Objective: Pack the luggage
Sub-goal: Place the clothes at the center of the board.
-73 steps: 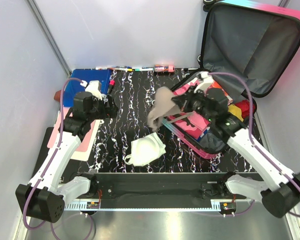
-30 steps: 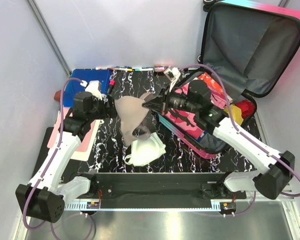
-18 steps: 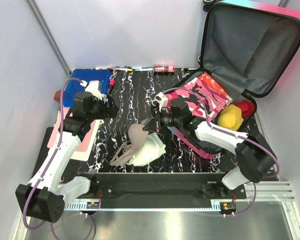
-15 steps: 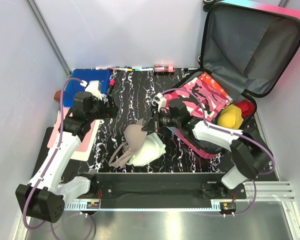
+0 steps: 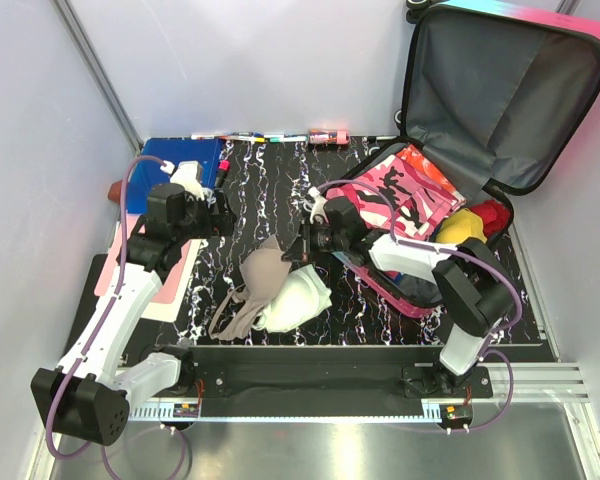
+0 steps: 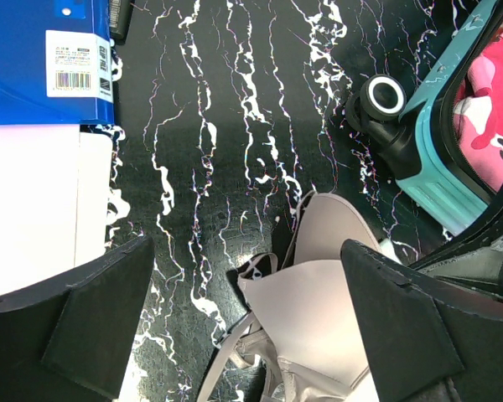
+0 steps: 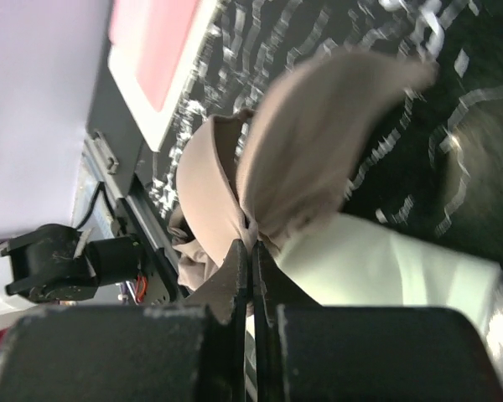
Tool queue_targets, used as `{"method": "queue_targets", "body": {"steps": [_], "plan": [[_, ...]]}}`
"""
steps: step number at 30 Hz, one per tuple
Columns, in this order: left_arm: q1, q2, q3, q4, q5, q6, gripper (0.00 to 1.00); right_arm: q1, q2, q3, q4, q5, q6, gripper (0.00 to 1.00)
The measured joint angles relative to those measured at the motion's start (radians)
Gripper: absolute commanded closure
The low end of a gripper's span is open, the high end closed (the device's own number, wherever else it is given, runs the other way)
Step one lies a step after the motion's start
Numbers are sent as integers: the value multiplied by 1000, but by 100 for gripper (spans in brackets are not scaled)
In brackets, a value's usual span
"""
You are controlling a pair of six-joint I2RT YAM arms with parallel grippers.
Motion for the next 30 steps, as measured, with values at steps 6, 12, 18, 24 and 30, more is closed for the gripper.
{"method": "queue_targets", "body": {"steps": [6, 12, 18, 24, 30], "plan": [[0, 0, 0, 0, 3, 0, 1, 0, -82, -46, -119, 26, 3, 84], [0, 8, 0, 0, 3, 0, 1, -2, -166, -140, -208, 23, 3, 25], [0, 21, 0, 0, 3, 0, 1, -2, -251, -152, -280, 26, -62, 1], [0, 21, 0, 0, 3, 0, 1, -2, -261, -106, -291, 26, -160, 0], [0, 21, 0, 0, 3, 0, 1, -2, -148, 13, -285, 22, -297, 0]]}}
